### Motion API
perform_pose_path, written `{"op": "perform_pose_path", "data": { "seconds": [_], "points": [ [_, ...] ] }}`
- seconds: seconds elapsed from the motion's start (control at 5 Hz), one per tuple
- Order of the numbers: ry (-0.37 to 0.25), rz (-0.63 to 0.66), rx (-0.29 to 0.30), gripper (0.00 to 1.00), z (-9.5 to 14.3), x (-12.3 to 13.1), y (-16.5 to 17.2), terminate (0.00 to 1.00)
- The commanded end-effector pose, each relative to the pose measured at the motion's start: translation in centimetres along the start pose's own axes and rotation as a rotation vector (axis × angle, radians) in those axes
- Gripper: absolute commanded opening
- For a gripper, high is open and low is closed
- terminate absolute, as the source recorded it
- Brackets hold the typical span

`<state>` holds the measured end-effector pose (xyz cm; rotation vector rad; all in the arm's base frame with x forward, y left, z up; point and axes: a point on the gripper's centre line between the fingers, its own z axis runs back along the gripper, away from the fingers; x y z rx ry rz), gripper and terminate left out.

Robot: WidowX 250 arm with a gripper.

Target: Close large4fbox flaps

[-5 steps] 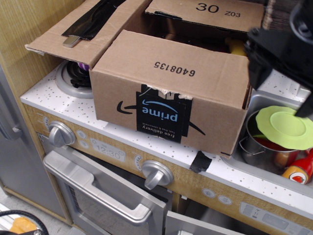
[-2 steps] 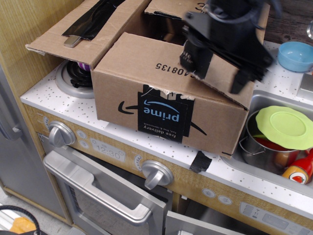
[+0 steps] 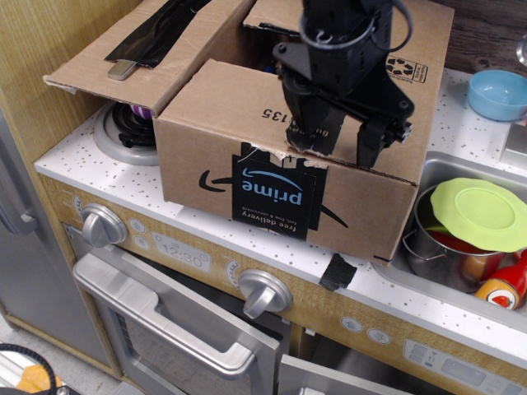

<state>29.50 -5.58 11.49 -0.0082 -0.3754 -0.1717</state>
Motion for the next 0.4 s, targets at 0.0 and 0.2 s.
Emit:
{"op": "perform_pose_path", "data": {
  "seconds": [0.0, 0.2],
  "points": [
    [0.023, 0.047, -0.075, 1.00, -2.59, -0.44, -0.30, 0.00],
    [0.012, 0.043, -0.054, 1.00, -2.39, -0.67, -1.11, 1.00]
  ]
}}
